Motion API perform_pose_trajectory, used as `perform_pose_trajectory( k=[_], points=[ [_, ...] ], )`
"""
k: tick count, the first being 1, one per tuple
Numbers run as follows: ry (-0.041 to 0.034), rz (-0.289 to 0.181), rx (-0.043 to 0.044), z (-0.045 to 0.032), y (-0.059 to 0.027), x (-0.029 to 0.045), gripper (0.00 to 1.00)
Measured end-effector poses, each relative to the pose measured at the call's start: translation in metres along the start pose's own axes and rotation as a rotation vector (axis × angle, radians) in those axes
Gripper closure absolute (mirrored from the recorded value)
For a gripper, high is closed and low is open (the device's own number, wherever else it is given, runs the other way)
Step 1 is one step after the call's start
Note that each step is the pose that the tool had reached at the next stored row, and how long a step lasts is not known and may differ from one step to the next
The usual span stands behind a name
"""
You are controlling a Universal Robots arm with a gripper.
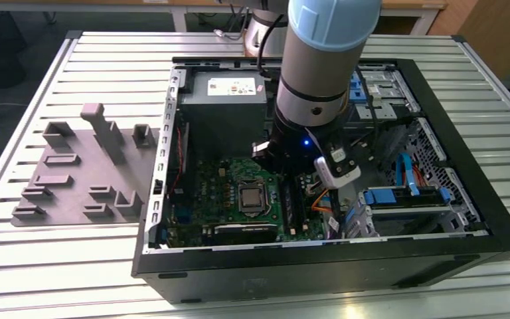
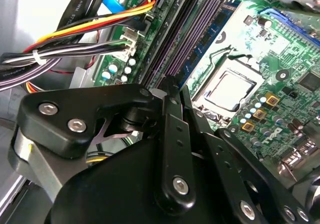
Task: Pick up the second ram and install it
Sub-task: 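Insert the second ram into the second slot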
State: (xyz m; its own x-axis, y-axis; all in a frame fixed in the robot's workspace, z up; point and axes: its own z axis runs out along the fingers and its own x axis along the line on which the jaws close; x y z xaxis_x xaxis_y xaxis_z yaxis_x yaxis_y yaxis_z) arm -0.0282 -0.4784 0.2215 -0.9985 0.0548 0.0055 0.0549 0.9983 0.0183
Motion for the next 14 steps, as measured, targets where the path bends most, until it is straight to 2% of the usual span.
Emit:
perform_pose_trajectory(
  k=[14],
  points=[
    [-0.0001, 0.004, 0.0007, 0.0031, -0.0020, -0.0005, 0.86]
  ],
)
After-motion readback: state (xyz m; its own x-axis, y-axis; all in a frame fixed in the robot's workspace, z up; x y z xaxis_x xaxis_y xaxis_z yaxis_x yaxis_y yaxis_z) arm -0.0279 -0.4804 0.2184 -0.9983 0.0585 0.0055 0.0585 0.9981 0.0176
